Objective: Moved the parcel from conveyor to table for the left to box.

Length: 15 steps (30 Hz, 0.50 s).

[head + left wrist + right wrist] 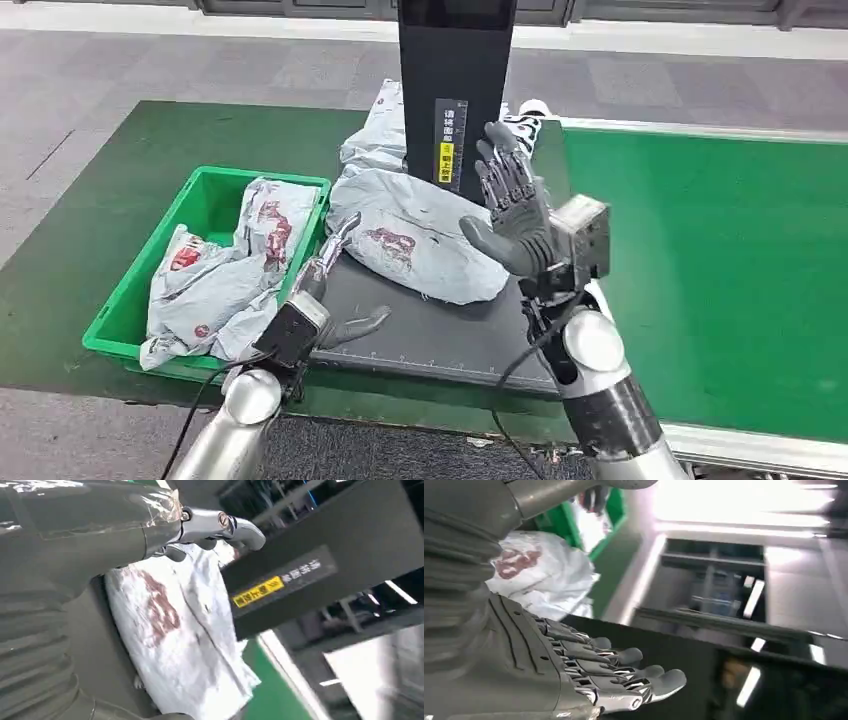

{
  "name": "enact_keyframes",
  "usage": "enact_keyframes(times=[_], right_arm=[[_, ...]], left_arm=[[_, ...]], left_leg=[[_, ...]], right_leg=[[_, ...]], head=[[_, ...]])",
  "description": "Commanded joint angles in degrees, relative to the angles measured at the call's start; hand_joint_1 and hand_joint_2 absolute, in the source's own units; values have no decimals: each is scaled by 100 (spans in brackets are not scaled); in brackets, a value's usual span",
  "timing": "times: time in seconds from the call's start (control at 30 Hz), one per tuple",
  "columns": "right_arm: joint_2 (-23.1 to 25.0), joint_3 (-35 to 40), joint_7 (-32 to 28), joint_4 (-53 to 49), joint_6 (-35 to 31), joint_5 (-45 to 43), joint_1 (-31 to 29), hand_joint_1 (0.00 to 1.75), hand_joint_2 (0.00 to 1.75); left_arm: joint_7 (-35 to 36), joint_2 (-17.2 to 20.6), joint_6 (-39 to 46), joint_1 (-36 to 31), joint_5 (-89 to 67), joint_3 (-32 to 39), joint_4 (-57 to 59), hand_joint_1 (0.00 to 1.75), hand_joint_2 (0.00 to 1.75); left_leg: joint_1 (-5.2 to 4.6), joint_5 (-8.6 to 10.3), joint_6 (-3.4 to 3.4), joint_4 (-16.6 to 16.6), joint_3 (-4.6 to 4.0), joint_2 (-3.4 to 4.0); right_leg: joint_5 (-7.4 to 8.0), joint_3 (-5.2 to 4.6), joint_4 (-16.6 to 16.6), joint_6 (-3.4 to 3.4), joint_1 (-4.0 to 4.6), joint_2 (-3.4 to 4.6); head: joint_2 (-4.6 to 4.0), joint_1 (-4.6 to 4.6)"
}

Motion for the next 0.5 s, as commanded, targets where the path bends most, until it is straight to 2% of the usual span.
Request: enact_keyframes(times=[0.03, 0.1, 0.13, 0.17, 0.27, 0.37, 0.5], right_arm=[[-167, -562, -271, -1131, -250, -249, 691, 0, 175], [-82, -720, -413, -1219, -244, -791, 1160, 0, 175], [-42, -724, -402, -1123, -307, -815, 1295, 0, 175], [18, -721, -373, -945, -367, -865, 1359, 0, 175], [68, -555, -485, -465, -519, -724, 1140, 0, 175], [141, -476, -449, -515, -415, -539, 1078, 0, 175], [224, -494, -375, -490, -331, -442, 1045, 0, 175]], left_arm=[[257, 168, 351, -580, -776, -138, 794, 0, 175], [443, 224, 708, -947, -1786, -376, 1189, 0, 175], [494, 208, 759, -1070, -1991, -410, 1323, 0, 175], [520, 180, 822, -1176, -2112, -388, 1450, 0, 175], [723, 118, 1013, -1551, -2922, -534, 1935, 0, 175], [1293, 111, 1271, -2114, -4215, -1032, 2738, 0, 175], [1613, -4, 1429, -2548, -5002, -1333, 3395, 0, 175]], left_leg=[[-2, 5, 1, -3, 1, -5], [2, 7, 0, -3, -1, -10], [7, 15, -1, -13, 2, -36], [5, 11, -1, -7, 3, -31], [5, 11, -2, -8, 9, -27], [-2, 11, -2, -2, 2, -10], [4, 17, -4, -3, 1, -20]], right_leg=[[1, 2, -1, -1, -2, -9], [2, 3, -4, -2, 3, -15], [3, 16, -17, -5, 8, -43], [0, 10, -11, -4, 9, -36], [1, 20, -12, -3, 10, -31], [4, 6, 0, -2, 1, -15], [12, 8, -6, -4, 7, -25]], head=[[0, 0], [2, 0], [2, 0], [2, -2], [2, 0], [0, 0], [2, 0]])
